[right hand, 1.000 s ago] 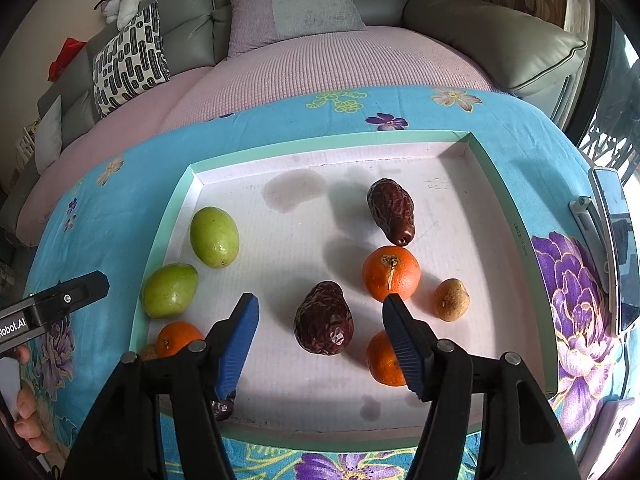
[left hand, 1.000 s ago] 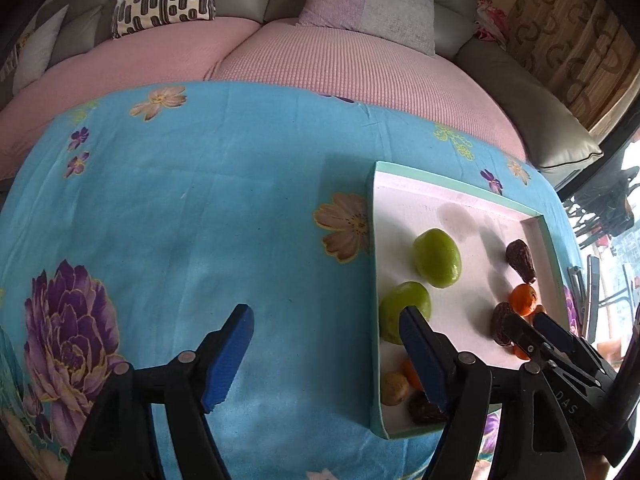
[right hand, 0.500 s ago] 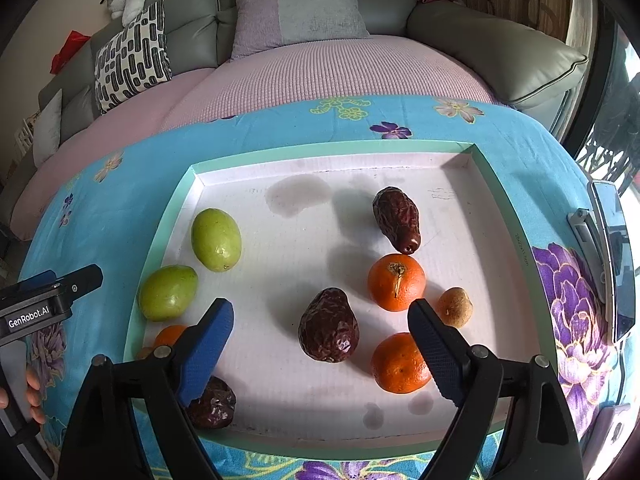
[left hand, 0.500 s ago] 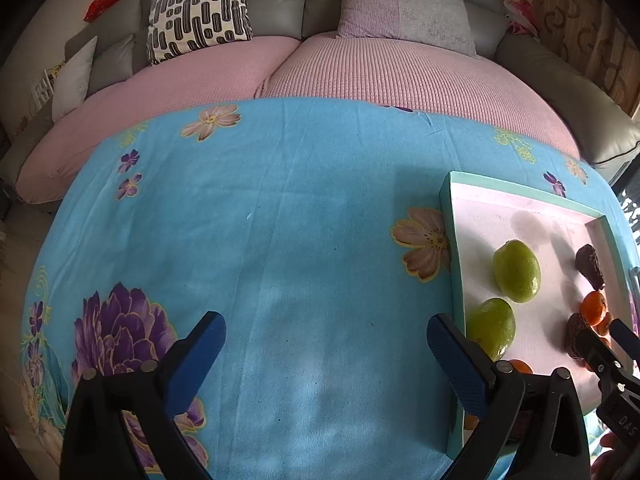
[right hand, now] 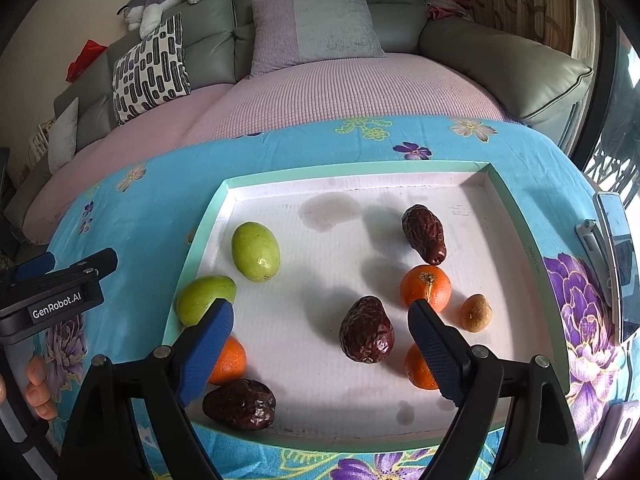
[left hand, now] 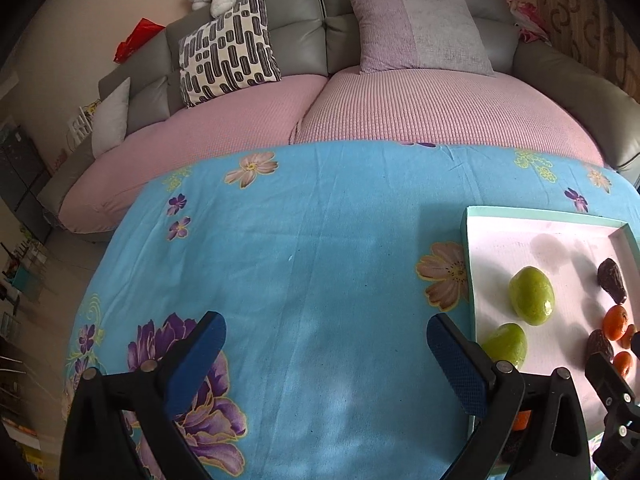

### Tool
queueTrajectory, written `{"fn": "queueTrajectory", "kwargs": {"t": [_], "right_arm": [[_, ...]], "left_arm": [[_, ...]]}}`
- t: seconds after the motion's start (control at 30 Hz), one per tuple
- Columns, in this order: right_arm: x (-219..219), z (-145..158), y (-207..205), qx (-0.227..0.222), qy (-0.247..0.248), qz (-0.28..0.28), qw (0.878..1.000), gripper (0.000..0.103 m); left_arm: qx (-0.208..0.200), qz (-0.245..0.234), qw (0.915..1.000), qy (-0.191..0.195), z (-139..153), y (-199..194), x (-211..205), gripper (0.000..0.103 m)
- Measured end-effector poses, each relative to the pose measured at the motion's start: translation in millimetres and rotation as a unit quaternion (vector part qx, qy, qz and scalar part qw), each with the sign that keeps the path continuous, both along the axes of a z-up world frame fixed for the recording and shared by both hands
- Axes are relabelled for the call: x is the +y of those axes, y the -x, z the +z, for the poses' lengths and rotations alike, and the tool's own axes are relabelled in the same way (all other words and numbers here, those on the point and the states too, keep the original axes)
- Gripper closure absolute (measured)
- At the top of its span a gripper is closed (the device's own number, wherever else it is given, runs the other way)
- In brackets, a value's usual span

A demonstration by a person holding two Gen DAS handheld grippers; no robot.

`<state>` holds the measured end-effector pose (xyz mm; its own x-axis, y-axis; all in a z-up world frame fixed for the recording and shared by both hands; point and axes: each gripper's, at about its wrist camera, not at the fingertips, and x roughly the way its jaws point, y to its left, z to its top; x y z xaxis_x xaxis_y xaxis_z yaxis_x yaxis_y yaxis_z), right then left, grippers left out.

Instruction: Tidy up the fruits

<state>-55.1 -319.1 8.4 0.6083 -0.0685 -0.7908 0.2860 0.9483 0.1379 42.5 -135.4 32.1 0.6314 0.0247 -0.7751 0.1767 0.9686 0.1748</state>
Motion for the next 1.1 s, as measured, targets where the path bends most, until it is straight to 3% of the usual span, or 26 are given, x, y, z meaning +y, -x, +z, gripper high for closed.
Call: {"fn": "queueTrajectory", "kwargs": {"t": [0.37, 0.6, 0.73, 0.83, 1.1], "right_arm": [[26.9, 12.9, 20.4, -0.025, 0.011, -0.003, 1.000, 0.013], [49.4, 13.1, 48.9, -0.029, 0.015, 0.004, 0.999, 0.013], [64.3, 11.6, 55.6, -0.025, 0.034, 0.020, 0.999, 0.013], [69.8, 10.5, 53.4, -0.024, 0.046, 0.032, 0.998, 0.013], [69.1, 1.6, 46.9, -0.004, 0.061, 0.036, 0.997, 0.013]], "left_arm": [[-0.048, 0.003, 0.9989, -0.004, 15.4, 38.7, 25.6, 0.001], [-0.039, -0.007, 0.9992, 0.001, 3.8, 70.7, 54.3, 0.001], [-0.011, -0.022, 0.9997, 0.008, -11.9, 84.3, 64.8, 0.001], [0.002, -0.019, 0.9998, -0.001, -17.2, 83.6, 66.3, 0.001], [0.016, -0.013, 0.9996, 0.019, -17.5, 75.7, 78.1, 0.000]]}}
